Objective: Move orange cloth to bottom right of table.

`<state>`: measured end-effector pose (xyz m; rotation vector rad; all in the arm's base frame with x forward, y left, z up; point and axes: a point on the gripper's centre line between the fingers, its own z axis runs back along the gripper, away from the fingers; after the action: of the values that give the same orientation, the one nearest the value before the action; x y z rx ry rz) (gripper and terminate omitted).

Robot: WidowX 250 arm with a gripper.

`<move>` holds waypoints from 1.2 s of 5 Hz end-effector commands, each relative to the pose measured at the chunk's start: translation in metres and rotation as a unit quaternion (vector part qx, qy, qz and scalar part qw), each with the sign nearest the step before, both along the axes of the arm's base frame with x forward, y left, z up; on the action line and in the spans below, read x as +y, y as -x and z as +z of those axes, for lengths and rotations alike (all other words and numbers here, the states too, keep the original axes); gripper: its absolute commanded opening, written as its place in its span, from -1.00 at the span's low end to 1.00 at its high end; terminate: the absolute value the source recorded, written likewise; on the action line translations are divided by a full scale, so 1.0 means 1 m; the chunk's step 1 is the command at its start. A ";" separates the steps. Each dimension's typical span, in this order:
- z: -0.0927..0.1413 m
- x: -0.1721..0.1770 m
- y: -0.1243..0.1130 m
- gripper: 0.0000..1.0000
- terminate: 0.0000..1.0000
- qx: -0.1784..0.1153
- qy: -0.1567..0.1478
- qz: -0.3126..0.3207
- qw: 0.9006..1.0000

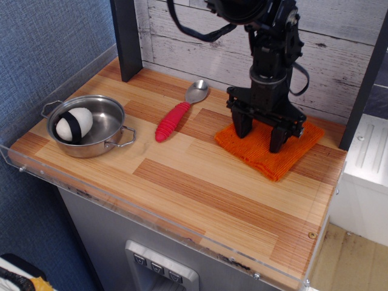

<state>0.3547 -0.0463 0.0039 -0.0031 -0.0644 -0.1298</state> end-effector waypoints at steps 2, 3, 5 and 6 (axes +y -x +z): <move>0.001 0.002 0.096 1.00 -1.00 0.058 0.020 0.000 0.998; 0.004 0.003 0.110 1.00 -1.00 0.056 0.018 -0.004 0.998; 0.018 0.008 0.105 1.00 -1.00 0.037 0.030 0.009 0.999; 0.057 0.009 0.087 1.00 -1.00 -0.012 0.044 0.021 0.999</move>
<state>0.2619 -0.0380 0.0495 -0.0870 -0.0476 -0.0841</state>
